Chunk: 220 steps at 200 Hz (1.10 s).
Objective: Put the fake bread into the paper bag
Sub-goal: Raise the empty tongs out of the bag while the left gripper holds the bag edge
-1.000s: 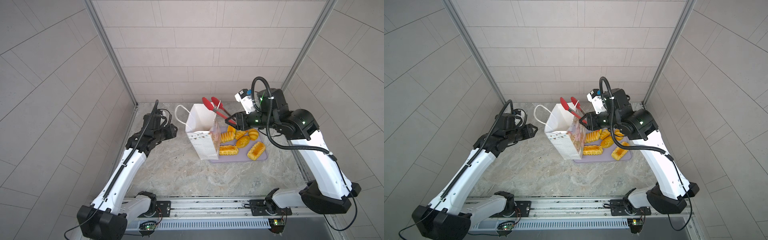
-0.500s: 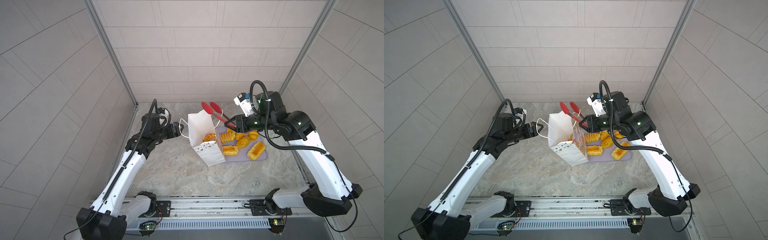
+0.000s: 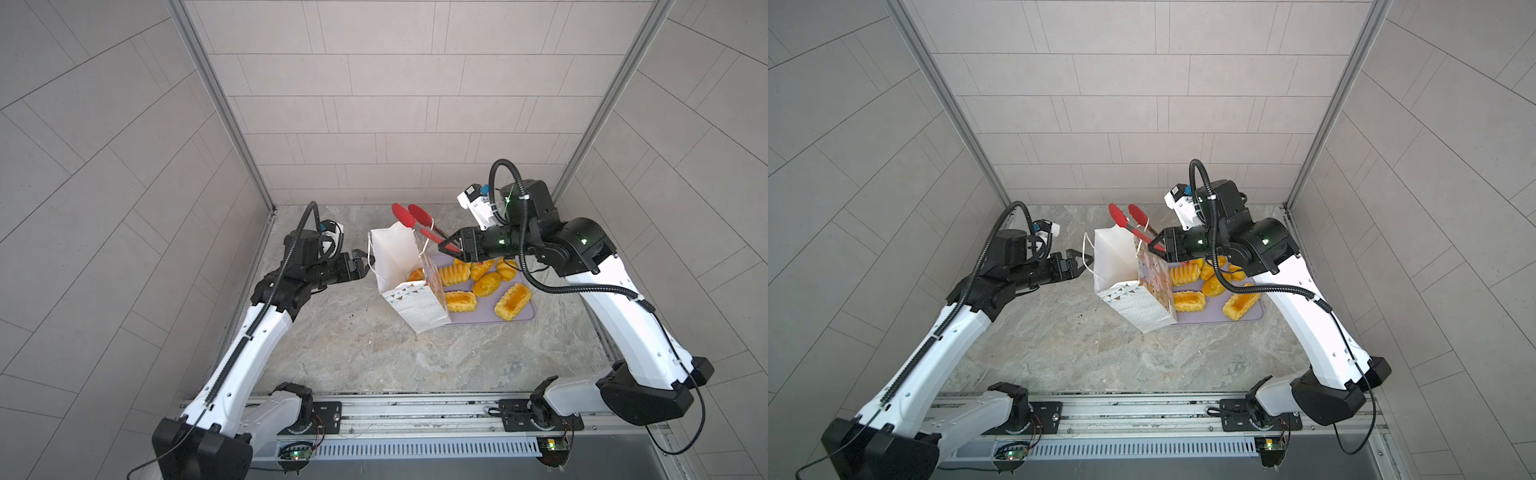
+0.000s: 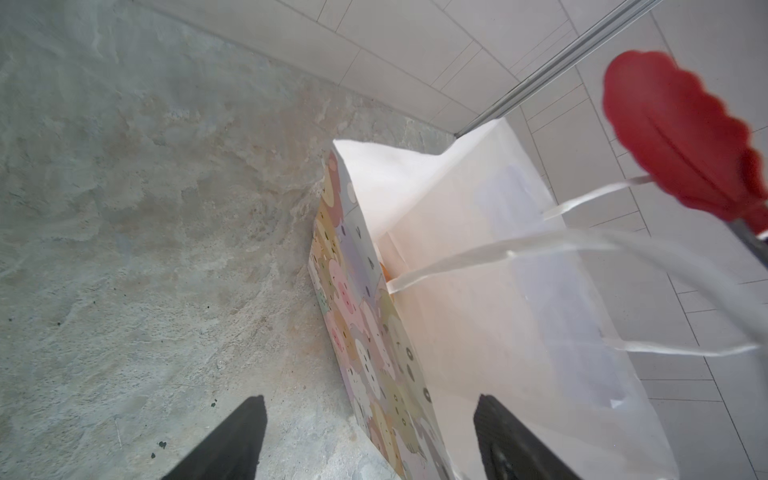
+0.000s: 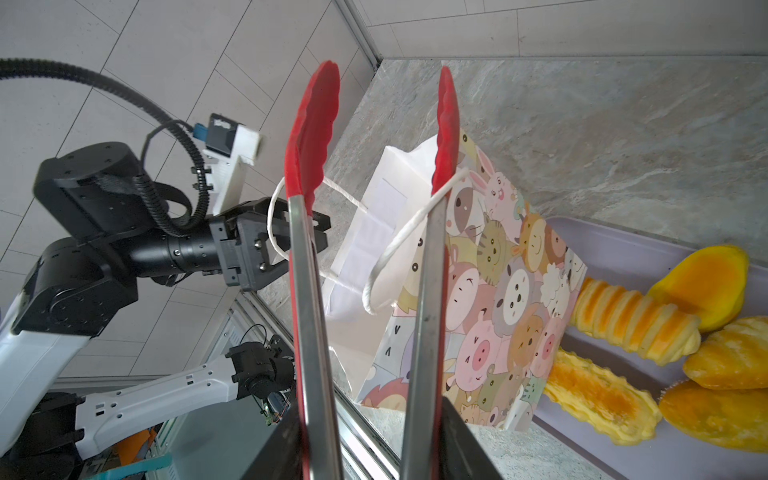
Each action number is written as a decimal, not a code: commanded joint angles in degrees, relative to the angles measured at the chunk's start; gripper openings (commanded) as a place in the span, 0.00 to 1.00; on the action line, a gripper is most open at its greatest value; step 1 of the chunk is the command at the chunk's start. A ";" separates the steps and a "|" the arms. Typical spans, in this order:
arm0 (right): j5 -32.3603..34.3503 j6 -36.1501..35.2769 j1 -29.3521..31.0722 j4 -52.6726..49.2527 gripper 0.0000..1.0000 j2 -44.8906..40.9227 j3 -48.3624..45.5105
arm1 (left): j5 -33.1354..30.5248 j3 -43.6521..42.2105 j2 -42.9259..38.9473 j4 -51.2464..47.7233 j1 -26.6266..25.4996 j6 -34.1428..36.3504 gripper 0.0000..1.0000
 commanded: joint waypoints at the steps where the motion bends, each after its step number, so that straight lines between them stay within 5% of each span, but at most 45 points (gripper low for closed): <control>1: -0.67 0.35 0.35 2.73 0.46 -0.65 1.99 | 3.24 0.14 1.87 2.18 -0.19 -1.31 0.84; 31: -0.57 0.58 0.73 2.94 0.46 -0.70 1.86 | 4.89 0.58 4.06 4.72 -0.28 -3.04 0.72; 62: -0.67 0.86 1.27 3.30 0.46 -0.50 1.96 | 7.05 1.07 4.83 5.50 -0.32 -3.24 0.21; 80: -0.80 0.84 1.62 3.15 0.46 -0.33 2.39 | 7.31 1.48 3.74 5.12 -0.17 -3.12 0.00; 131: -1.94 0.75 1.74 3.44 0.46 -0.55 1.28 | 2.96 6.17 0.65 -1.55 2.60 0.47 0.00; 177: -2.84 1.35 1.71 6.17 0.46 -0.85 -2.57 | 6.41 7.00 1.35 -4.69 9.95 2.48 0.00; 220: -5.46 2.74 1.67 11.45 0.46 -0.57 -8.38 | 8.51 6.17 5.17 -5.27 11.15 3.40 0.00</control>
